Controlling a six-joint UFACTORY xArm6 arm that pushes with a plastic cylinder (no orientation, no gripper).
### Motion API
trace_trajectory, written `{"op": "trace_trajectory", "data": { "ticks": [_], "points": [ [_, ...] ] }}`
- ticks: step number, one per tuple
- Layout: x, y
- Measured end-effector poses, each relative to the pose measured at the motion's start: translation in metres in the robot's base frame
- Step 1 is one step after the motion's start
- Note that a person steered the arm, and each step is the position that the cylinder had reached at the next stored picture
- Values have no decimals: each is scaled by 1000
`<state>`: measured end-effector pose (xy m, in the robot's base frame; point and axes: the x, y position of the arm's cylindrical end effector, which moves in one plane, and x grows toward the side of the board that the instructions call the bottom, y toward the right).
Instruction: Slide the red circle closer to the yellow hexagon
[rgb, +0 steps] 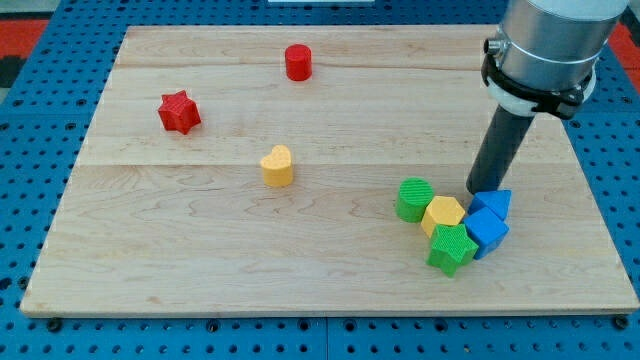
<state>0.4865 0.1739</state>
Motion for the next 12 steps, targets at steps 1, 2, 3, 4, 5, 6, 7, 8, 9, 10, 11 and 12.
{"op": "trace_trajectory", "data": {
  "ticks": [1,2,3,4,5,6,7,8,9,10,11,12],
  "points": [
    [-12,5],
    [-72,-15],
    [-140,-73],
    [-207,-147],
    [-254,-202],
    [-256,-225],
    [-236,-263],
    [-192,-245],
    [-188,-228],
    [-222,-250],
    [-213,-230],
    [-151,-173]
  ]
}}
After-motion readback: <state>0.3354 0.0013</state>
